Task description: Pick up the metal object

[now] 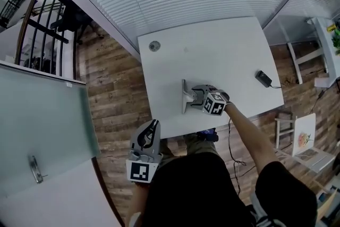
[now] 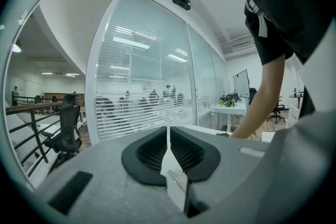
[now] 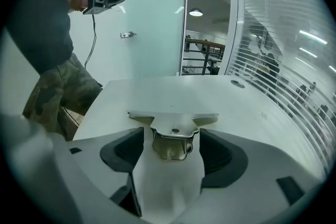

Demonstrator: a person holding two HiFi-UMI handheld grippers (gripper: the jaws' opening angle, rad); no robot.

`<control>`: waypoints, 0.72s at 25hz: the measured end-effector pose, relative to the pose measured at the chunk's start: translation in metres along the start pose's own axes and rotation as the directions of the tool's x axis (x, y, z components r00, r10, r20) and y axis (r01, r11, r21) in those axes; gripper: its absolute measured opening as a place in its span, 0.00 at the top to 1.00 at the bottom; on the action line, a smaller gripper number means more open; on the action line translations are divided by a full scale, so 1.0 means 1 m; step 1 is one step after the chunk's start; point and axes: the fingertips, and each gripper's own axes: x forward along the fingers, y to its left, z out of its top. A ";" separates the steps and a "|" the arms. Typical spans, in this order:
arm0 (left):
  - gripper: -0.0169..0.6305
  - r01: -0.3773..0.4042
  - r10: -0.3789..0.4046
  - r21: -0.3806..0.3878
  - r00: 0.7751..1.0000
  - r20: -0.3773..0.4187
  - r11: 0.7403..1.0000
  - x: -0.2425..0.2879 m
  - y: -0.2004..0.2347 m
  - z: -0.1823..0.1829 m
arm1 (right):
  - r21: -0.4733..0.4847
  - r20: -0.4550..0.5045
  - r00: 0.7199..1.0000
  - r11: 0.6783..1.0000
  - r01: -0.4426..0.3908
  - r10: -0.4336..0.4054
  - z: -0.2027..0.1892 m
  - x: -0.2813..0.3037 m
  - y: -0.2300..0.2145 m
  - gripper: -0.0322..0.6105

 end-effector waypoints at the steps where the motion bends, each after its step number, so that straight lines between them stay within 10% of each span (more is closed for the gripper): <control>1: 0.92 -0.002 0.002 -0.003 1.000 -0.001 1.000 0.000 0.000 0.000 | -0.005 0.000 1.000 1.000 -0.004 0.004 0.001 0.001 0.000 0.49; 18: 0.92 -0.028 0.028 -0.030 1.000 -0.010 0.999 0.007 0.013 -0.009 | 0.055 0.011 0.998 0.996 -0.069 0.069 0.006 0.015 -0.004 0.49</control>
